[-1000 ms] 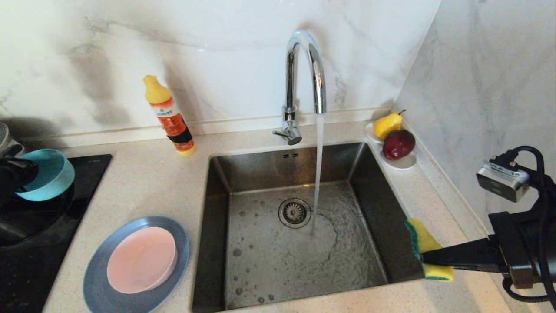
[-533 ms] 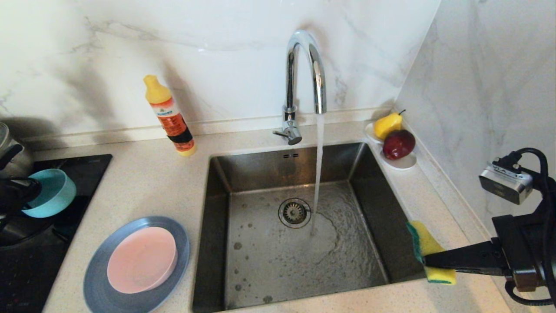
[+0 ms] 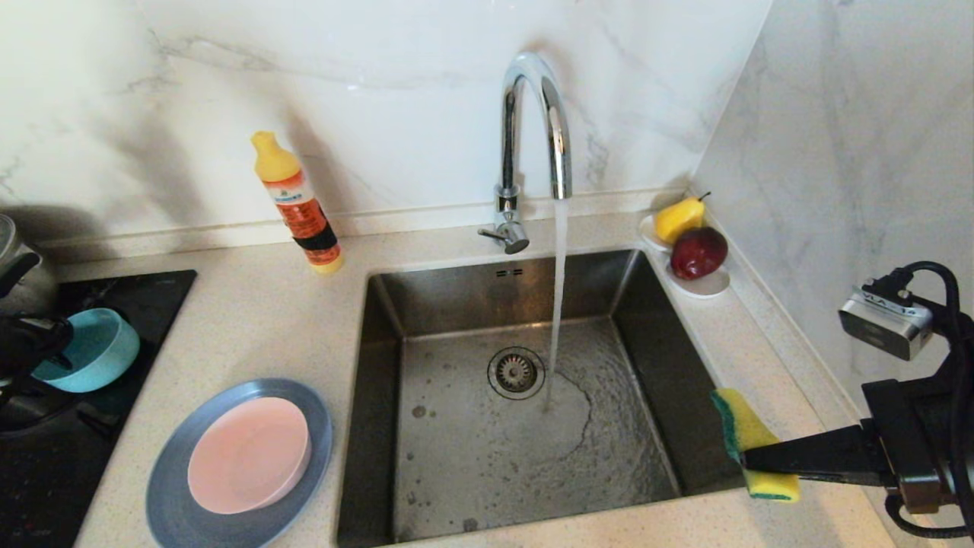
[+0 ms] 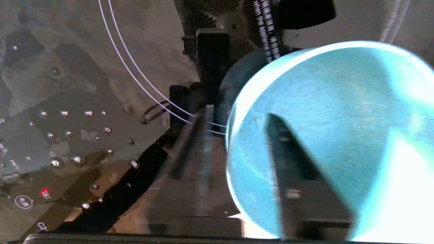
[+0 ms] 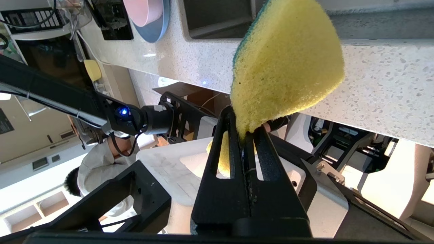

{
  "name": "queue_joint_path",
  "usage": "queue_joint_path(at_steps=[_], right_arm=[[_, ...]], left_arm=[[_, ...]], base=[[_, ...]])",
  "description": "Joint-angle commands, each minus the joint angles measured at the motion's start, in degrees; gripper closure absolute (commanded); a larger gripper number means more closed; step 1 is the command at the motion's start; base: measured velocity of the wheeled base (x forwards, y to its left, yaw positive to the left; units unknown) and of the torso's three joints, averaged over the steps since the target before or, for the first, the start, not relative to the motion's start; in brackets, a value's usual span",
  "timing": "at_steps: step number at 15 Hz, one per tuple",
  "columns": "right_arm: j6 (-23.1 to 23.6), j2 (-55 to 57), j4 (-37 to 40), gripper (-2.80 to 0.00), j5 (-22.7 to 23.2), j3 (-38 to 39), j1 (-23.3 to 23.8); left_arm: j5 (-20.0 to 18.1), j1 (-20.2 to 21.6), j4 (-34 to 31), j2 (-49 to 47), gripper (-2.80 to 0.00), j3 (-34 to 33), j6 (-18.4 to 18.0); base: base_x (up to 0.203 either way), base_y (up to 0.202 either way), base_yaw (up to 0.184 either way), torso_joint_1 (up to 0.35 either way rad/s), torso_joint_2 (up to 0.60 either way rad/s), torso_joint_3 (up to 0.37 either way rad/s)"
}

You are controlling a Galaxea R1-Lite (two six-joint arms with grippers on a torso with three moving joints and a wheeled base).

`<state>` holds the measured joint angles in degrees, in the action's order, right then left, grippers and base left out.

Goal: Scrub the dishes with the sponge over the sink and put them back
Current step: Place the bowl on the table, then wash the bowl

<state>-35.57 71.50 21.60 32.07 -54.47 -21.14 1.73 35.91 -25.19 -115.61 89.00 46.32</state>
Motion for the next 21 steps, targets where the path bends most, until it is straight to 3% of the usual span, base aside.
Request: queue_joint_path(at_steps=[1, 5, 7, 8, 9, 12, 14, 17, 21], right_arm=[[-0.29, -0.04, 0.11, 0.0, 0.18, 0.24, 0.04], [-0.22, 0.04, 0.11, 0.0, 0.18, -0.01, 0.04], [-0.29, 0.13, 0.19, 0.0, 0.1, 0.4, 0.04], [-0.29, -0.15, 0.21, 0.0, 0.02, 0.64, 0.04], [-0.29, -0.47, 0.26, 0.0, 0.01, 0.85, 0.04], [-0.38, -0.75, 0.63, 0.0, 0.01, 1.07, 0.04], [-0.55, -0.39, 0.72, 0.0, 0.01, 1.21, 0.04], [-0.73, -0.04, 0.46, 0.0, -0.08, 1.47, 0.04], [-0.99, -0.04, 0.46, 0.0, -0.08, 1.56, 0.04]], left_arm=[[-2.03, -0.02, -0.16, 2.86, -2.8, 0.1, 0.26], [-6.18, -0.25, -1.42, 15.73, -2.8, -0.22, 0.11], [-7.21, -2.03, -3.28, 22.97, -2.8, 0.13, -2.49], [-7.48, -4.53, -5.61, 26.38, -0.14, 0.16, -5.56], [-7.57, -7.41, -7.96, 28.42, 0.0, 0.1, -7.86], [-7.78, -16.49, -19.3, 32.86, 0.0, -1.31, -16.21], [-7.5, -21.1, -22.7, 35.18, 0.0, -7.54, -20.86], [-5.33, -25.72, -21.66, 37.74, 0.0, -19.68, -24.73], [-2.94, -31.82, -12.06, 38.55, 0.0, -33.83, -25.92]], base=[[0.0, 0.0, 0.0, 0.0, 0.0, 0.0], [0.0, 0.0, 0.0, 0.0, 0.0, 0.0], [0.0, 0.0, 0.0, 0.0, 0.0, 0.0], [0.0, 0.0, 0.0, 0.0, 0.0, 0.0], [0.0, 0.0, 0.0, 0.0, 0.0, 0.0], [0.0, 0.0, 0.0, 0.0, 0.0, 0.0], [0.0, 0.0, 0.0, 0.0, 0.0, 0.0], [0.0, 0.0, 0.0, 0.0, 0.0, 0.0], [0.0, 0.0, 0.0, 0.0, 0.0, 0.0]])
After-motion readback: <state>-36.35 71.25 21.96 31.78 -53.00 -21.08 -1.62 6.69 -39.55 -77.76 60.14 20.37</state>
